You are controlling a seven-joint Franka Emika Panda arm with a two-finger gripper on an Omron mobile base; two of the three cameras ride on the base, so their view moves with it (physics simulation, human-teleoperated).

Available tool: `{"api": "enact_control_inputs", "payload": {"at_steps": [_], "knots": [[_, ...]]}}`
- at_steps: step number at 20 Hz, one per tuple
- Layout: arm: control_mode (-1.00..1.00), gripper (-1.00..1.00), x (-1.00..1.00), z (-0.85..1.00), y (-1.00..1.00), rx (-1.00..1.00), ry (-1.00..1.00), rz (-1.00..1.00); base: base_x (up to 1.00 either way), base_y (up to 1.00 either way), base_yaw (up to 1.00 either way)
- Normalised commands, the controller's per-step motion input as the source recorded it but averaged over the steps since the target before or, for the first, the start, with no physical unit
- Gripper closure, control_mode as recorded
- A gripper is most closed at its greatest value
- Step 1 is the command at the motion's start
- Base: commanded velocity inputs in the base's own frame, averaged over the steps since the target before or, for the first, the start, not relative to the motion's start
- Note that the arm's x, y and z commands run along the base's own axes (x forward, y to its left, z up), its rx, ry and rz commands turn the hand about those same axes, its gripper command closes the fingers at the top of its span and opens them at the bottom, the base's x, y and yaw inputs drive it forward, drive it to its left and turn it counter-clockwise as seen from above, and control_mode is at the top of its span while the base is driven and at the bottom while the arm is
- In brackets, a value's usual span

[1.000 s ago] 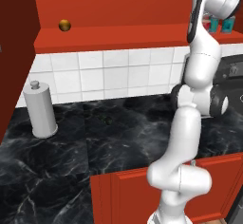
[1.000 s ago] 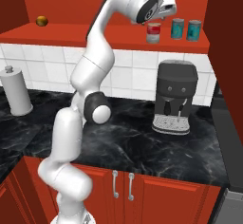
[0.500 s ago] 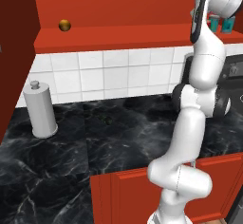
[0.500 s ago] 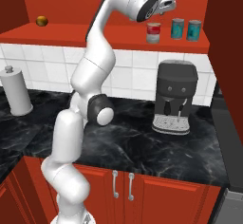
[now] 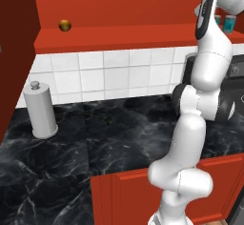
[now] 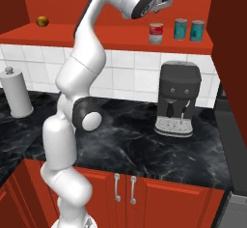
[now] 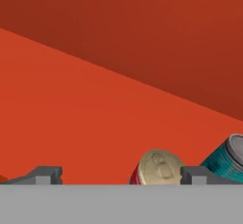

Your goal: Pick the cans from the counter and place them in their designated side in the cabinet.

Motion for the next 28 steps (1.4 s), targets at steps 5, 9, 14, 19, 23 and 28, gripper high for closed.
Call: {"api": "enact_control_inputs", "payload": {"at_steps": [5, 9, 14, 19, 23, 28], "knots": [[-1.00, -1.00, -0.54, 0.00, 0.30, 0.00, -0.09, 0.05, 0.00, 0.00, 0.00], [-1.00, -1.00, -0.53, 0.00, 0.32, 0.00, -0.08, 0.04, 0.00, 0.00, 0.00], [-1.00, -1.00, -0.55, -0.03, 0.32, 0.00, -0.07, 0.03, 0.00, 0.00, 0.00], [-1.00, -1.00, -0.65, -0.12, 0.34, 0.00, -0.04, 0.01, 0.00, 0.00, 0.00], [-1.00, -1.00, -0.73, -0.22, 0.34, 0.00, -0.05, 0.00, 0.00, 0.00, 0.00], [-1.00, -1.00, -0.75, -0.22, 0.31, 0.00, -0.03, 0.00, 0.00, 0.00, 0.00]]}}
